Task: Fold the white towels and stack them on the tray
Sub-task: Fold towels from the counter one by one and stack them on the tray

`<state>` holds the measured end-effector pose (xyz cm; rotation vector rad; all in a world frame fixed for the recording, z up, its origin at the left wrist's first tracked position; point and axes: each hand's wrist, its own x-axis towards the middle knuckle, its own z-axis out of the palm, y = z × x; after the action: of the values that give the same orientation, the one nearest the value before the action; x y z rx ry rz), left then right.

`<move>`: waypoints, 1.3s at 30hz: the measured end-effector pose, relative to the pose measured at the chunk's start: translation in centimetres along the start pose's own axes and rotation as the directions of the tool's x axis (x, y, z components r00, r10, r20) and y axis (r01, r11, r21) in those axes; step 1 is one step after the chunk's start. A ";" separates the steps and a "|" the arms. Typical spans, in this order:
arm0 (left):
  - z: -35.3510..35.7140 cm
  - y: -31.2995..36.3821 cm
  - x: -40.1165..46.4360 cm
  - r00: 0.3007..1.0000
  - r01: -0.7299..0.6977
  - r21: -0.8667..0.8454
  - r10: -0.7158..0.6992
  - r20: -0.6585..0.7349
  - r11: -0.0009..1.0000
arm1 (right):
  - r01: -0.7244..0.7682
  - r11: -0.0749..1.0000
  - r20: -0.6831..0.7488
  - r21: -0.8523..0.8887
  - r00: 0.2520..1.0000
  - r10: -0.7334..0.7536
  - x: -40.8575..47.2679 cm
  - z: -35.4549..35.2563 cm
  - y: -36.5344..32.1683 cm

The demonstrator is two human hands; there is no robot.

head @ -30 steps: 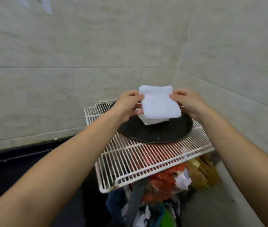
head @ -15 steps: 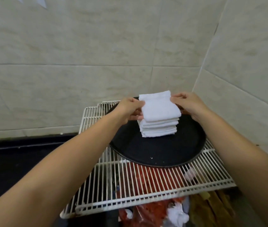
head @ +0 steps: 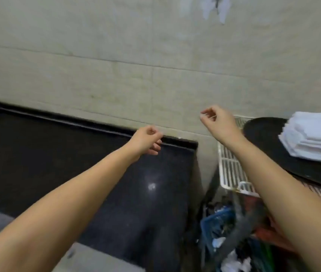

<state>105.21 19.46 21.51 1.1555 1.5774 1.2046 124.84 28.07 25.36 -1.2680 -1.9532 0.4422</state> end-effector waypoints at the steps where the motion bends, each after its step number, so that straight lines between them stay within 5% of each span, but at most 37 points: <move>1: -3.8 -1.9 -1.7 0.999 0.023 0.054 -0.021 -0.046 0.998 | 0.024 1.000 0.059 0.018 0.998 -0.025 -1.1 3.7 -2.1; 8: -29.8 -13.7 -14.0 0.881 0.283 0.297 -0.125 -0.457 0.912 | 0.216 0.975 0.438 0.051 0.872 -0.216 -10.6 27.9 -18.6; 15: -45.1 -21.1 -20.5 0.758 0.495 0.462 -0.106 -0.644 0.736 | 0.491 0.866 0.617 -0.090 0.710 -0.338 -15.1 43.8 -29.5; 33: -82.4 -30.0 -10.6 0.598 0.660 0.332 -0.203 -0.776 0.674 | 0.699 0.712 0.792 0.073 0.393 -0.467 -3.3 78.1 -55.7; 39: -92.6 -34.5 -5.6 0.593 0.664 0.309 -0.228 -0.772 0.680 | 0.693 0.713 0.803 0.105 0.364 -0.472 0.2 87.5 -61.8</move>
<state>12.03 -10.78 7.39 0.4942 2.7723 0.8058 20.82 10.01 7.33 -0.3328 -3.1530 0.4043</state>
